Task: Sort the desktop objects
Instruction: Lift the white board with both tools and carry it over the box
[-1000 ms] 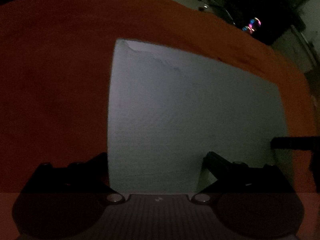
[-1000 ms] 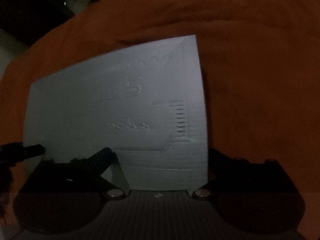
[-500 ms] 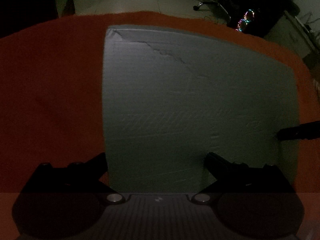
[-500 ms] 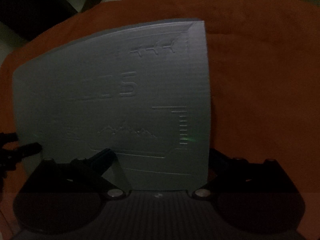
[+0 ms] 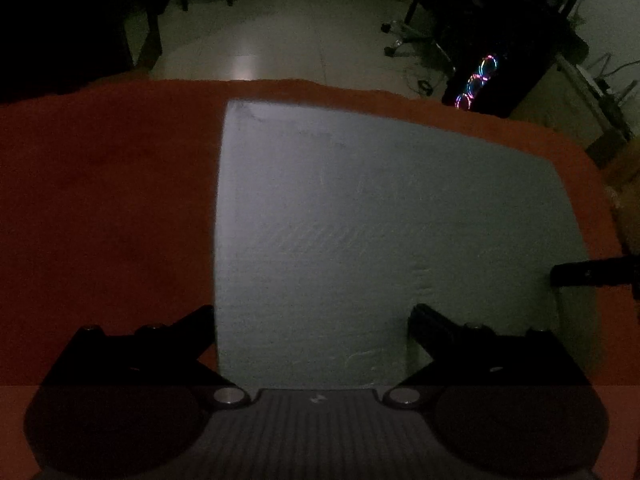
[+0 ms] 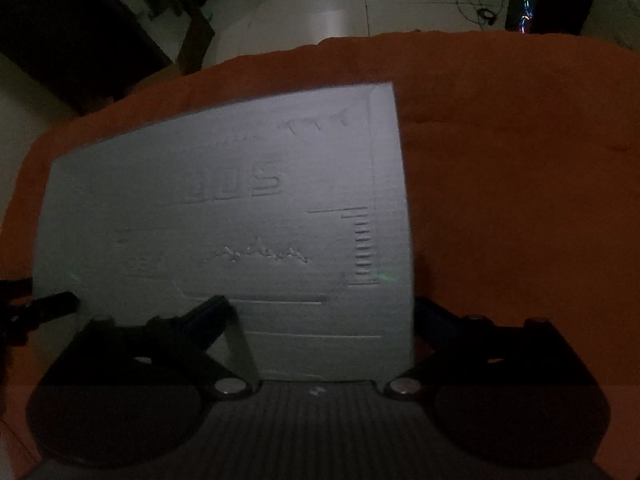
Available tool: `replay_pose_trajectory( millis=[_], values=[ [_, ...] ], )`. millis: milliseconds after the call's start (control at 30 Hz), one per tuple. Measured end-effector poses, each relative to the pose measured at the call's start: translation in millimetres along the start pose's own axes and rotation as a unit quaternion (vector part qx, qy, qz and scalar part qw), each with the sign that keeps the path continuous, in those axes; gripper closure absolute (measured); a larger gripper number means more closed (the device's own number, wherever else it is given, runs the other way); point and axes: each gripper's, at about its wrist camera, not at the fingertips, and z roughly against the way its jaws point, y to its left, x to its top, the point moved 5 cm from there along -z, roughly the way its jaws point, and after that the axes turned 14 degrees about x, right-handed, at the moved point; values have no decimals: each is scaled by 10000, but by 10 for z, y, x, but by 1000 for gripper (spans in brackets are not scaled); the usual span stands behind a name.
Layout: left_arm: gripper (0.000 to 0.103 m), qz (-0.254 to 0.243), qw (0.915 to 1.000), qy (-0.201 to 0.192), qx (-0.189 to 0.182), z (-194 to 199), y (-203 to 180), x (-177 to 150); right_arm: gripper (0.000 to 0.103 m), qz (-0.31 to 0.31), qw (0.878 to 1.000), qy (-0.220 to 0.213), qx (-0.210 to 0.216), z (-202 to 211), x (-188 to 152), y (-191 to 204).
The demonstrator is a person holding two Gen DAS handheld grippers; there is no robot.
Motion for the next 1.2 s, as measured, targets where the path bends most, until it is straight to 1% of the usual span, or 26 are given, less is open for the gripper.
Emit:
replay_pose_trajectory(
  millis=[167, 267, 467, 567, 733, 867, 900, 1000, 1033, 1167, 1200],
  values=[
    [2, 30, 9999, -112, -42, 348, 1, -82, 4, 112, 9999, -62, 31, 266, -146, 199],
    [1, 42, 9999, -80, -80, 529, -31, -193, 4, 200, 9998, -55, -8, 402, -253, 341],
    [1, -43, 9999, 82, -102, 820, -70, -671, 4, 368, 9992, 92, -115, 539, -553, 553],
    [1, -186, 9997, 154, 24, 824, -119, -880, 4, 394, 9990, 179, -121, 517, -744, 586],
    [1, -410, 9984, 302, 258, 747, -227, -1273, 4, 357, 9985, 361, -209, 324, -1046, 568],
    [1, -342, 9982, 452, 205, 601, -238, -1516, 5, 168, 9982, 500, -291, 154, -1354, 430],
    [1, -366, 9982, 431, 205, 570, -243, -1551, 7, 99, 9977, 590, -325, 80, -1429, 381],
    [0, -435, 9983, 288, 275, 523, -260, -1579, 6, 26, 9964, 716, -451, -122, -1628, 288],
    [0, -411, 9984, 278, 284, 502, -251, -1564, 4, 54, 9967, 660, -469, -153, -1664, 281],
    [0, -300, 9990, 237, 247, 481, -203, -1552, 3, 20, 9977, 513, -452, -137, -1704, 294],
    [1, -298, 9990, 218, 234, 494, -202, -1569, 3, 40, 9977, 505, -444, -122, -1734, 313]
  ],
)
